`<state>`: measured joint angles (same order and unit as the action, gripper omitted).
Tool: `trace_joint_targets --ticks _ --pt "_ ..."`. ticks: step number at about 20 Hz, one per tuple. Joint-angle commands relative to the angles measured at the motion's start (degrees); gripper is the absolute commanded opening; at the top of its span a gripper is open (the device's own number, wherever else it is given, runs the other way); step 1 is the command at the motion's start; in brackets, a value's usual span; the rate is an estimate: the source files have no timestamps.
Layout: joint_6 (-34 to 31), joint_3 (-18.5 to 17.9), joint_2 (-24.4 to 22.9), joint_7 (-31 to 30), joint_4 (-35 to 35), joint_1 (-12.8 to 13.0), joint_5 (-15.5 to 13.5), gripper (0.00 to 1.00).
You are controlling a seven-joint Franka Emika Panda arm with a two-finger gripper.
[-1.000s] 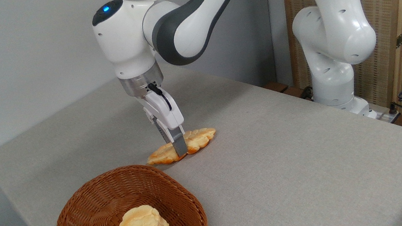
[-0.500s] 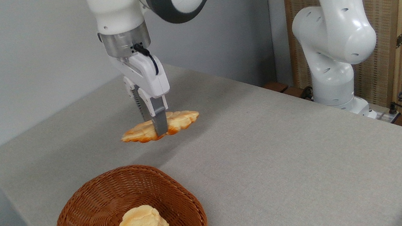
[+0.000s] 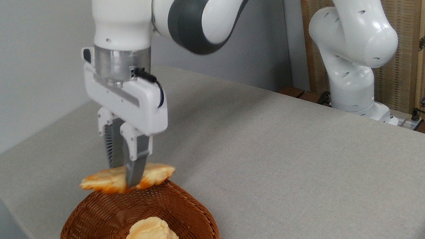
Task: Put bread into the basket
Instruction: 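Lift the croissant and carry it over the wicker basket, then lower the croissant into the basket beside the round bun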
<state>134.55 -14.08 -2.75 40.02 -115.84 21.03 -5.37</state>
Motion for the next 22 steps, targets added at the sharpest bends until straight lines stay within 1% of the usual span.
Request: trace_joint_targets --ticks 1,3,7,20,22 --pt "4.23 -1.04 3.80 -1.87 2.02 0.24 -2.45 1.00" --pt "4.32 -1.04 4.76 -2.05 2.11 0.24 -2.45 1.00" --pt "4.41 -1.13 5.21 -2.05 2.11 0.24 -2.45 1.00" --pt "4.41 -1.22 5.21 -2.31 2.90 0.24 -2.45 1.00" --pt "4.32 -1.83 5.12 -2.40 2.90 0.24 -2.45 1.00"
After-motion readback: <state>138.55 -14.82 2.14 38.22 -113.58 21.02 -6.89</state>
